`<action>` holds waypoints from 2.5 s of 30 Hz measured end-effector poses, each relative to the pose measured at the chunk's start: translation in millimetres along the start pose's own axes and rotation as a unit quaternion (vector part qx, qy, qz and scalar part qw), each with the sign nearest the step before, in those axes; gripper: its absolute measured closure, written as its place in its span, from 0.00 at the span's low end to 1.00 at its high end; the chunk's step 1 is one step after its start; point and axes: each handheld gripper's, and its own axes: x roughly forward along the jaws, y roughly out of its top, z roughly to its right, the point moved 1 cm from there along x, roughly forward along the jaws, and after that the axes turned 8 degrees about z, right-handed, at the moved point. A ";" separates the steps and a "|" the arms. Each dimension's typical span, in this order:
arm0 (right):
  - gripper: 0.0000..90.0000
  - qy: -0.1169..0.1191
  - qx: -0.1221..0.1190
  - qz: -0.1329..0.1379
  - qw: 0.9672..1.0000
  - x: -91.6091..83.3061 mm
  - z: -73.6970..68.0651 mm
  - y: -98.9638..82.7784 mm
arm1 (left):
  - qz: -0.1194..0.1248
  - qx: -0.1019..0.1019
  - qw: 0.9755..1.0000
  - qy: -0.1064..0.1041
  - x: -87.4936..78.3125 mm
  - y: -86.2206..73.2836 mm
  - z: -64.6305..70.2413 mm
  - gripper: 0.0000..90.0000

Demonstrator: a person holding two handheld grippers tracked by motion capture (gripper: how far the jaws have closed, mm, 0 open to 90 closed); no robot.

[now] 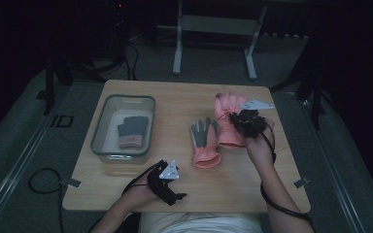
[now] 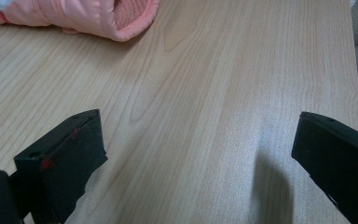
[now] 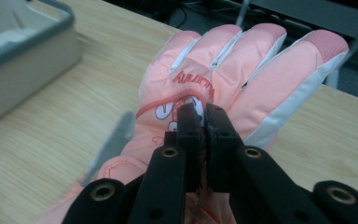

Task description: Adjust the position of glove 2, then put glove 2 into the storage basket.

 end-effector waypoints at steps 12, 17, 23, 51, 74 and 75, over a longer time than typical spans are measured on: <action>0.96 0.011 0.014 -0.016 1.000 21.3 -47.4 -4.0 | 0.000 0.000 1.000 0.000 0.3 0.0 0.4 0.02; 0.96 0.014 0.016 -0.032 0.999 30.6 -58.4 -16.6 | -0.001 0.002 1.000 0.000 0.1 -0.1 0.0 0.02; 0.95 0.014 0.010 -0.057 0.998 42.5 -63.1 -30.7 | -0.002 0.002 1.000 -0.001 0.5 0.0 0.3 0.02; 0.68 0.057 0.006 -0.066 0.996 55.5 -55.5 -41.3 | 0.006 0.006 1.000 0.016 -1.5 2.8 1.3 0.02; 0.70 0.105 -0.019 -0.026 0.994 32.7 -13.0 -30.3 | 0.094 -0.075 0.983 0.140 -31.1 102.1 -45.5 0.10; 0.71 0.104 -0.020 -0.025 0.994 33.9 -11.8 -30.7 | 0.088 -0.081 0.981 0.153 -29.1 107.3 -51.5 0.13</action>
